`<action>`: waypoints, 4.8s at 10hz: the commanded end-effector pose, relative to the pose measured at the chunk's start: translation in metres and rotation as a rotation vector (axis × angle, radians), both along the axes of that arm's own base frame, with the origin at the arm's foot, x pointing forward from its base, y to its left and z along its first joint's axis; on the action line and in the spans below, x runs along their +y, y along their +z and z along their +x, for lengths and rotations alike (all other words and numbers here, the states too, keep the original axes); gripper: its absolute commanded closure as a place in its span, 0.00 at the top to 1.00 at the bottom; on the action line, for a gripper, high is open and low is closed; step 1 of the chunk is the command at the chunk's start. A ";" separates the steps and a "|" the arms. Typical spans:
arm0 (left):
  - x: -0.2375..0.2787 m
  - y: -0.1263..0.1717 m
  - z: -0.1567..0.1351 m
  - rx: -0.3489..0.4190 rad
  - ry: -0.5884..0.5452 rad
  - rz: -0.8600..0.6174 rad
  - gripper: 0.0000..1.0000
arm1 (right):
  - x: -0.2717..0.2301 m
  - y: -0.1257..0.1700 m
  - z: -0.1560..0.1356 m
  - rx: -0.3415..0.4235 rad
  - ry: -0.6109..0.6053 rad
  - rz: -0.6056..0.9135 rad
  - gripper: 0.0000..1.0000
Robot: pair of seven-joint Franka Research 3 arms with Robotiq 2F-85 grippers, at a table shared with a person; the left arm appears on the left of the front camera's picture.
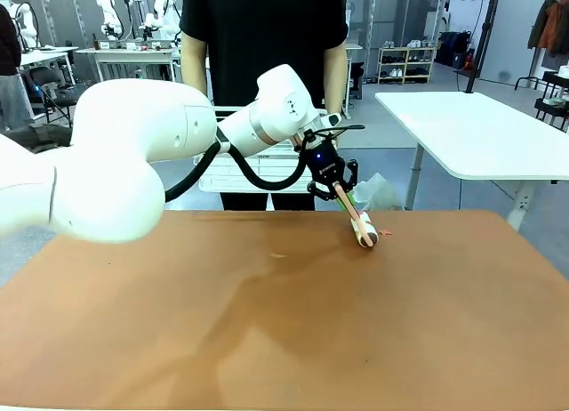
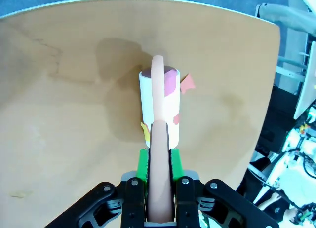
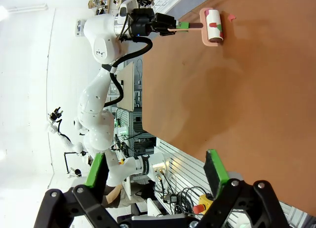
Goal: Clean the table.
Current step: Clean the table with the Lint Roller when the human lifts the Dish drying rack.
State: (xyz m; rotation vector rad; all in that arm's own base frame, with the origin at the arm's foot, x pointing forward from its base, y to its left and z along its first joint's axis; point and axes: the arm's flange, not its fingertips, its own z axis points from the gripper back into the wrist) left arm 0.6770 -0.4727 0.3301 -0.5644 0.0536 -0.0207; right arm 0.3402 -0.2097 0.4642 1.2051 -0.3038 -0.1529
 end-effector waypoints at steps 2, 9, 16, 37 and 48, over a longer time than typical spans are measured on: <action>-0.046 -0.044 0.005 0.194 -0.119 -0.024 0.21 | 0.001 0.001 -0.003 -0.025 0.004 0.006 1.00; -0.071 -0.064 0.031 0.195 -0.102 -0.206 0.21 | 0.001 0.001 -0.003 -0.025 0.004 0.006 1.00; -0.068 0.017 0.027 0.189 -0.148 -0.474 0.21 | 0.001 0.001 -0.003 -0.025 0.004 0.006 1.00; 0.478 0.205 -0.319 -0.289 0.435 0.287 0.21 | 0.001 0.001 -0.003 -0.025 0.004 0.006 1.00; 0.489 0.173 -0.312 -0.177 0.360 0.306 0.21 | 0.001 0.001 -0.003 -0.025 0.004 0.006 1.00</action>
